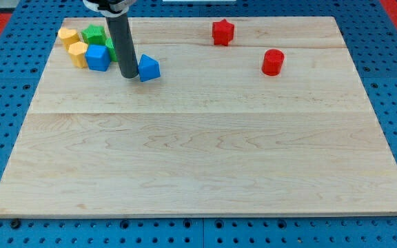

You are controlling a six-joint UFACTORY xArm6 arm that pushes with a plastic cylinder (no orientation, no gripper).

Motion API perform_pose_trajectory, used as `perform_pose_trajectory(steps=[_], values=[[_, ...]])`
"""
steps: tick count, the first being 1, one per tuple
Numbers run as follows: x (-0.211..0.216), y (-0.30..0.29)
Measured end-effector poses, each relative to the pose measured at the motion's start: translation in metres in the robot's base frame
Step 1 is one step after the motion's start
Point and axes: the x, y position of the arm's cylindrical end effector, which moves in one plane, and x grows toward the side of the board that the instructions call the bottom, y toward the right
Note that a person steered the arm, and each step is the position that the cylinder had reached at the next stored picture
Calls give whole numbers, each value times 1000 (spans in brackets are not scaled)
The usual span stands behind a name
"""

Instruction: Place the green circle diagonally towards the bottom right side of the blue cube

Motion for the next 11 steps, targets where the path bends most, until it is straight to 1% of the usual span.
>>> perform_pose_trajectory(steps=[1,2,3,5,6,7,8,9,10,11], values=[[0,18],[-10,25],[-36,33],[-92,6],[-94,-55],[-50,-69],[-13,-58],[-3,-22],[-8,-21],[23,6]])
